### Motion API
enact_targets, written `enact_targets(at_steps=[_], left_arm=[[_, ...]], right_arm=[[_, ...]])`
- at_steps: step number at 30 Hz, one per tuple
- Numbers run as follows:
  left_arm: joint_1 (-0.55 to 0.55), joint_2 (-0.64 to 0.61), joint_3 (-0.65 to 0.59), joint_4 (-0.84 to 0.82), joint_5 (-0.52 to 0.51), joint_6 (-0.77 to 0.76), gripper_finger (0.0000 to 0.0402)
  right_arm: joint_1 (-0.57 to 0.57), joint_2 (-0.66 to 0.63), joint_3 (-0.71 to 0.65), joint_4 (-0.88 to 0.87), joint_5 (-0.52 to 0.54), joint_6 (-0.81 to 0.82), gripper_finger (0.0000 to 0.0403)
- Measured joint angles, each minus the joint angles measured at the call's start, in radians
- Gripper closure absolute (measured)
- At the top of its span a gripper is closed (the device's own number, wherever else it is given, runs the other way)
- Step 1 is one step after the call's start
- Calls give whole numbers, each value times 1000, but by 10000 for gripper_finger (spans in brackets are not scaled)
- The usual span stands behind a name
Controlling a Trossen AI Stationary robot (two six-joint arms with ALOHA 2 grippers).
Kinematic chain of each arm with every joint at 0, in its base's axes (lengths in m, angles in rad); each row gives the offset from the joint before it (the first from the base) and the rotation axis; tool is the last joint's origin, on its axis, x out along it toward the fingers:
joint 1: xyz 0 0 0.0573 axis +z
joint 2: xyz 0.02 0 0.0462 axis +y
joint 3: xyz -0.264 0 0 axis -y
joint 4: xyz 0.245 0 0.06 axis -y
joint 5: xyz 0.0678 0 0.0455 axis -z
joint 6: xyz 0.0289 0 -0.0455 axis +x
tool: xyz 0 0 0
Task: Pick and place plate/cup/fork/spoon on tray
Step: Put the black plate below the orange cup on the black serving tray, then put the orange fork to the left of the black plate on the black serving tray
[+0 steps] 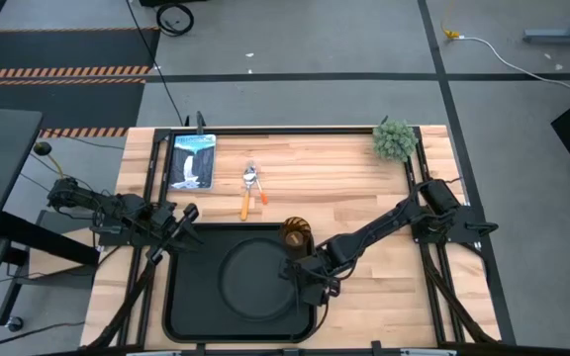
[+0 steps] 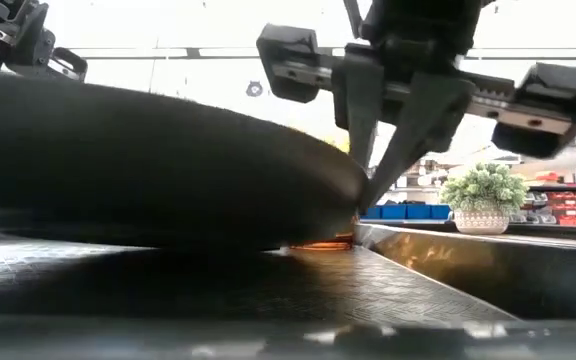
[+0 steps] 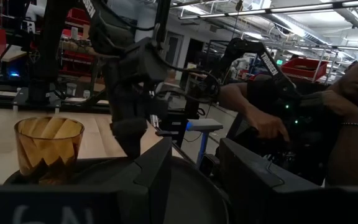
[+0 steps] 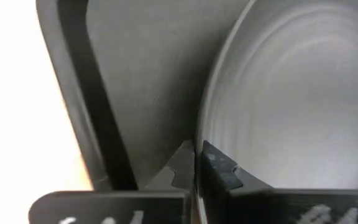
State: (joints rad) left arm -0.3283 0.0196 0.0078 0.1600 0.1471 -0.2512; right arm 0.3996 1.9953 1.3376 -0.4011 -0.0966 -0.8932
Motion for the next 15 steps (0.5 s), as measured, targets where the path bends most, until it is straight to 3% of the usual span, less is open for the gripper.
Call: enact_targets(at_steps=[10, 15], left_arm=[[0, 0, 0, 0, 0, 0, 259], [0, 0, 0, 0, 0, 0, 259]], right_arm=[[18, -2, -15, -16, 27, 113, 294], [17, -52, 5, -56, 65, 206, 276]])
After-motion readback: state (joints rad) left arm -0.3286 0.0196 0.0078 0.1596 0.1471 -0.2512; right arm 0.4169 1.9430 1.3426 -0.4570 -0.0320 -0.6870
